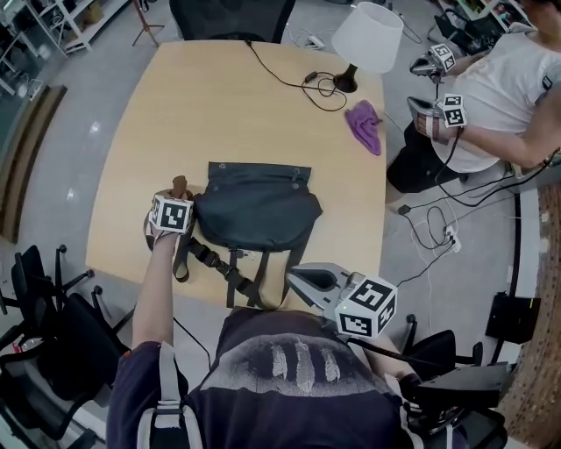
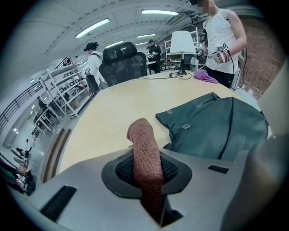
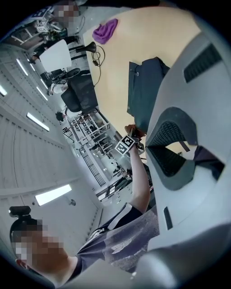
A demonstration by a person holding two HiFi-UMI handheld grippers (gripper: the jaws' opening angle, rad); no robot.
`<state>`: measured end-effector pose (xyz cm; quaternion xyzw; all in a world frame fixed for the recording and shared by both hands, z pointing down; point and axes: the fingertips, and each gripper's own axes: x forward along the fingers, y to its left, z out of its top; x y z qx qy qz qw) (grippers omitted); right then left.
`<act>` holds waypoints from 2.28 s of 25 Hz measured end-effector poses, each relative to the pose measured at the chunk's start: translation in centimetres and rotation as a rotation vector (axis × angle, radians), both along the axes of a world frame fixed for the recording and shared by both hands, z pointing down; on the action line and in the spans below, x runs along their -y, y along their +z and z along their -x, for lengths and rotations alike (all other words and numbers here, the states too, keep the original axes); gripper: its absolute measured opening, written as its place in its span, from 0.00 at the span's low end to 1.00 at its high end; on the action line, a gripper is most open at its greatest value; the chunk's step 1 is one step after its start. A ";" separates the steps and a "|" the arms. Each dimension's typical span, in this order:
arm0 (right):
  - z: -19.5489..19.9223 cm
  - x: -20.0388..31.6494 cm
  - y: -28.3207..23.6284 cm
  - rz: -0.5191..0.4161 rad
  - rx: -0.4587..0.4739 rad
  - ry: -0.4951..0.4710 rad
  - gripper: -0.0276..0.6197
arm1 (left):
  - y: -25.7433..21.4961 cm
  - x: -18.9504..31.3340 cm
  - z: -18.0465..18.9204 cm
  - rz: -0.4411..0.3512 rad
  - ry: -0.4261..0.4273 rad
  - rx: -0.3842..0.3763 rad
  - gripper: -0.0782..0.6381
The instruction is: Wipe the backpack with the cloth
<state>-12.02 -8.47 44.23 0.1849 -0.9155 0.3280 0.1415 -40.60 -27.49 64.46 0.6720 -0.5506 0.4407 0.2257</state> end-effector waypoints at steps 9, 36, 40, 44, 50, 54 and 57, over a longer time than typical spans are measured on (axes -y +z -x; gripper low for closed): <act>-3.7 -0.9 -0.5 -0.006 0.035 0.086 0.05 | -0.3 1.2 -10.6 0.043 0.222 -0.016 0.19; -13.0 -5.3 -1.7 0.037 0.174 0.064 0.05 | -8.6 -4.1 -39.6 0.102 0.425 -0.652 0.19; -15.0 -5.0 -1.2 0.033 0.189 0.138 0.05 | -13.1 -4.0 -44.1 0.087 0.355 -0.998 0.19; -14.4 -3.9 -1.0 0.060 0.192 0.158 0.05 | -12.2 -2.9 -43.6 0.082 0.222 -1.046 0.19; -10.9 -3.6 -0.6 0.077 0.160 0.057 0.05 | -6.0 -2.4 -37.6 0.025 0.164 -0.678 0.19; -9.7 -3.5 -0.5 0.073 0.139 0.024 0.05 | -3.9 -3.5 -36.0 -0.026 0.354 -0.334 0.19; -9.2 -3.5 -0.5 0.067 0.123 0.002 0.05 | -3.3 -4.4 -34.8 -0.073 0.460 -0.149 0.19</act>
